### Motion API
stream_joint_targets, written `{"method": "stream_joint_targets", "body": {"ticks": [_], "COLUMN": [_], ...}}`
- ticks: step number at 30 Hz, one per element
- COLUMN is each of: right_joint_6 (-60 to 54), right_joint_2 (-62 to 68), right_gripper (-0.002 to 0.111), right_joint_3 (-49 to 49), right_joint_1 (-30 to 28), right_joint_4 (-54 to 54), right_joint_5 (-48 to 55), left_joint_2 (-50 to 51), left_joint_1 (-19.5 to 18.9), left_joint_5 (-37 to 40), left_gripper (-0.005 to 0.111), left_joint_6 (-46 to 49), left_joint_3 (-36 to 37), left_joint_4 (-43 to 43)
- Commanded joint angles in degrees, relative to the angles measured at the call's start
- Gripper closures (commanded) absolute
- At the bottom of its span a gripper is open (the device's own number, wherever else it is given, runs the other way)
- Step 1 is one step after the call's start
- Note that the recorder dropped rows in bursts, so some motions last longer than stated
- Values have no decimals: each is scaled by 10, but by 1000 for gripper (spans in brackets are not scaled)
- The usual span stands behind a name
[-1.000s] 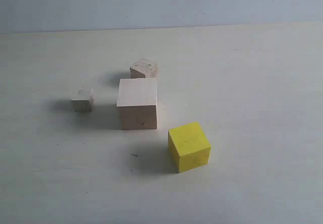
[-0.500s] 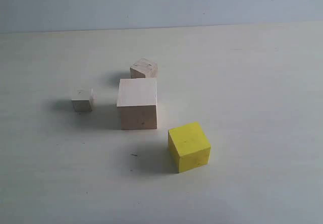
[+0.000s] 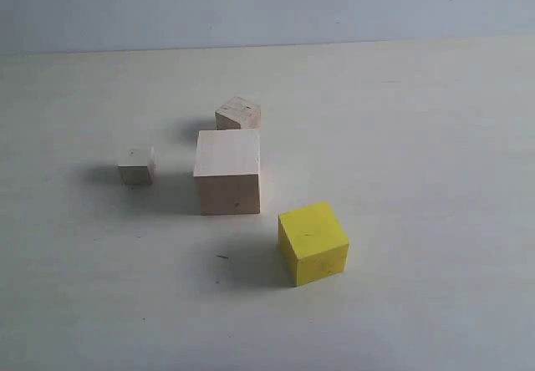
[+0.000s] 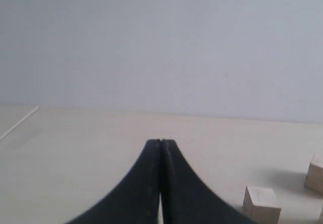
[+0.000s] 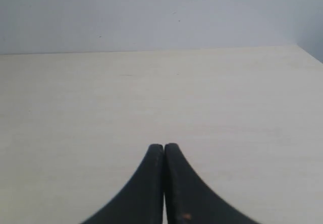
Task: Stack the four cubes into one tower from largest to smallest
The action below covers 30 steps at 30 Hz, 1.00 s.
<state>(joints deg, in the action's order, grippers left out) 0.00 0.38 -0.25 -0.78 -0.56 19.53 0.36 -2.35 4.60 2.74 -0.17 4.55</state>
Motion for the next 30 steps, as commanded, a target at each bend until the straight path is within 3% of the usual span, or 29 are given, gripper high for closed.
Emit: {"method": "stream_joint_targets", "body": {"ticks": [1, 10, 16, 21, 26, 30], "right_joint_6": [0, 0, 0, 0, 0, 3], "right_joint_2": [-4, -4, -4, -4, -4, -4], "right_gripper": [108, 108, 108, 108, 108, 108], "right_joint_3": [2, 2, 2, 2, 2, 2], "right_joint_1": [1, 1, 1, 1, 1, 1], "right_joint_4": [1, 1, 1, -1, 6, 6], "right_joint_5": [-3, -9, -115, -122, -315, -500], "left_joint_2": [-4, -4, -4, -4, -4, -4], "left_joint_1": [1, 1, 1, 1, 2, 39], "left_joint_5": [-34, -34, -34, -46, -54, -57], "left_gripper": [107, 107, 107, 107, 107, 107], "left_joint_6": [0, 0, 0, -9, -80, -120], "left_joint_3": [2, 2, 2, 2, 2, 2], "left_joint_4": [0, 0, 0, 5, 21, 21]}}
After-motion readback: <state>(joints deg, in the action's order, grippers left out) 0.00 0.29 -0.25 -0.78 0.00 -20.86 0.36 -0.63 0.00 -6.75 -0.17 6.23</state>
